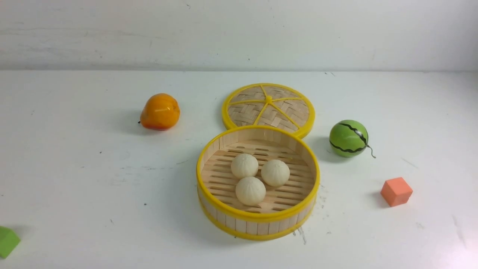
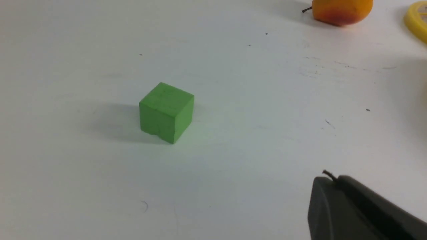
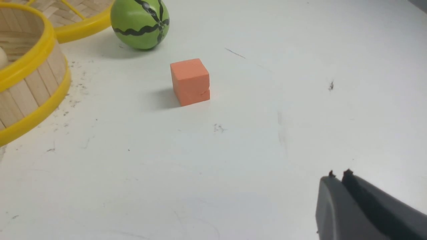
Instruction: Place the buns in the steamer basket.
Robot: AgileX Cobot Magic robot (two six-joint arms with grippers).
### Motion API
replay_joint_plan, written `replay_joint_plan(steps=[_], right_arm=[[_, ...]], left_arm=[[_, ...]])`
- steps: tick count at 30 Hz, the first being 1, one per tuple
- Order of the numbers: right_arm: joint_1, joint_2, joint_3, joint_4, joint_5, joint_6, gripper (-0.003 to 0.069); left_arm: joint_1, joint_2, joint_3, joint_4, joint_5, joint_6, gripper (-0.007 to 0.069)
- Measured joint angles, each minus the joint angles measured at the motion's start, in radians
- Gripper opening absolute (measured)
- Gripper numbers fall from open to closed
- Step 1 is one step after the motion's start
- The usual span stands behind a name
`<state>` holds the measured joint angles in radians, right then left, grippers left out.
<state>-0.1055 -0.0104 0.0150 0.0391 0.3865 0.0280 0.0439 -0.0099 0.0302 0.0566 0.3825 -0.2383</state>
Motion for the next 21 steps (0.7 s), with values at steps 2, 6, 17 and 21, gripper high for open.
replay_joint_plan(steps=[2, 6, 17, 21], right_arm=[[0.000, 0.000, 0.000, 0.000, 0.000, 0.000, 0.0034], [0.000, 0.000, 0.000, 0.000, 0.000, 0.000, 0.0038], [0.000, 0.000, 0.000, 0.000, 0.000, 0.003, 0.0056], [0.000, 0.000, 0.000, 0.000, 0.000, 0.004, 0.0062]], left_arm=[[0.000, 0.000, 0.000, 0.000, 0.000, 0.001, -0.0014], [0.000, 0.000, 0.000, -0.001, -0.001, 0.002, -0.0014], [0.000, 0.000, 0.000, -0.001, -0.002, 0.002, -0.0014], [0.000, 0.000, 0.000, -0.001, -0.002, 0.002, -0.0014]])
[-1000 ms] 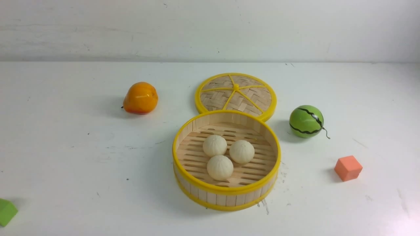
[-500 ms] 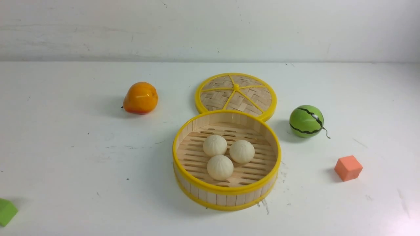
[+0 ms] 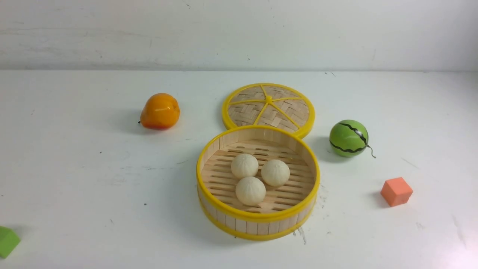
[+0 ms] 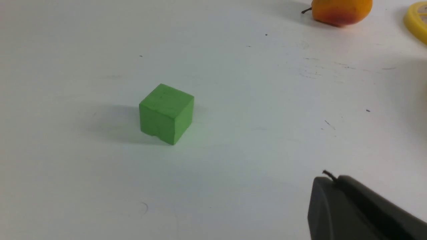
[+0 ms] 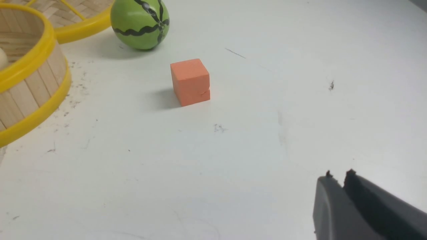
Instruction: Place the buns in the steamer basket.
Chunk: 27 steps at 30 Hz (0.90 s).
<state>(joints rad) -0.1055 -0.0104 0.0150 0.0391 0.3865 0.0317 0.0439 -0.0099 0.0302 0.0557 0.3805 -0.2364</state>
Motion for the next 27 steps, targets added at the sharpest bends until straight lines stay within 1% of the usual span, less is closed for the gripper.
replay_joint_plan(steps=[27], right_arm=[[0.000, 0.000, 0.000, 0.000, 0.000, -0.001, 0.0106]], left_arm=[[0.001, 0.000, 0.000, 0.000, 0.000, 0.000, -0.0009]])
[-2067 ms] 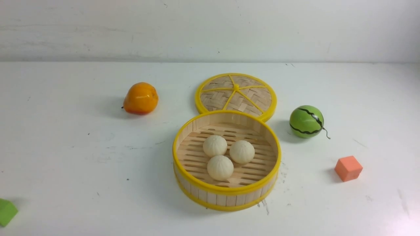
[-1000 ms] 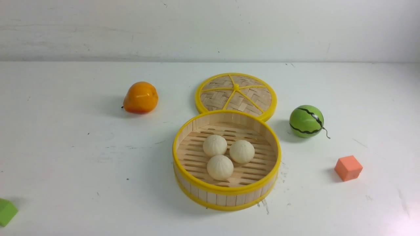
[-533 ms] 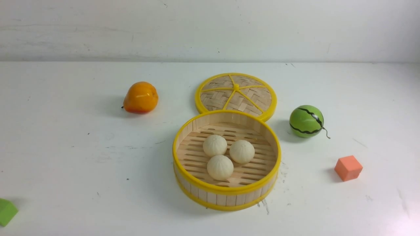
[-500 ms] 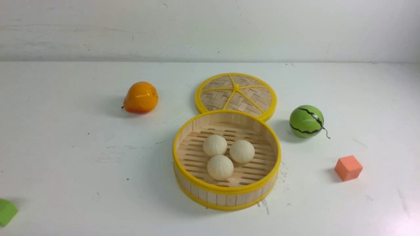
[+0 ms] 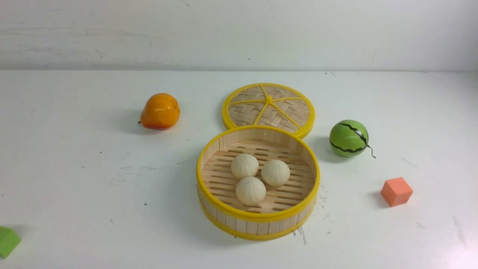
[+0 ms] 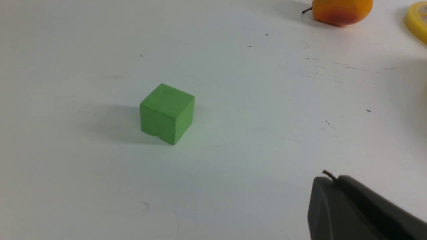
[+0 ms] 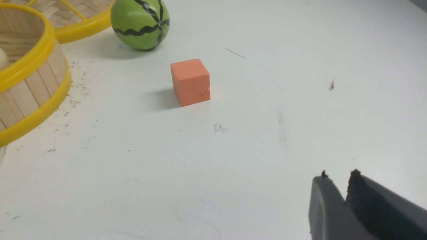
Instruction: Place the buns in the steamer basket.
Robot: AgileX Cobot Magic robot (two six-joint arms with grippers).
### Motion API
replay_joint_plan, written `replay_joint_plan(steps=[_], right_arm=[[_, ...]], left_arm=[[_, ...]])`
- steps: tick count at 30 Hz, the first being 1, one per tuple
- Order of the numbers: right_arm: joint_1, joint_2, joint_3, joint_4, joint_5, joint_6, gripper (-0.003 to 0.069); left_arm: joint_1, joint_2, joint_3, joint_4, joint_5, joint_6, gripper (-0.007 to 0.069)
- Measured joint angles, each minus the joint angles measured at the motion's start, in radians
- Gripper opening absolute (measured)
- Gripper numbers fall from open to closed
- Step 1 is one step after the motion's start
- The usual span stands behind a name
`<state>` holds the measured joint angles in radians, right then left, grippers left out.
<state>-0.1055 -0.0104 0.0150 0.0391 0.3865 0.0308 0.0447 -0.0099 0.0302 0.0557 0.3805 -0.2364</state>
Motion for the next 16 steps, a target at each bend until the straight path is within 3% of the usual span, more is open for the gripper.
replay_joint_plan(steps=[16], right_arm=[[0.000, 0.000, 0.000, 0.000, 0.000, 0.000, 0.0123]], left_arm=[[0.000, 0.000, 0.000, 0.000, 0.000, 0.000, 0.0004]])
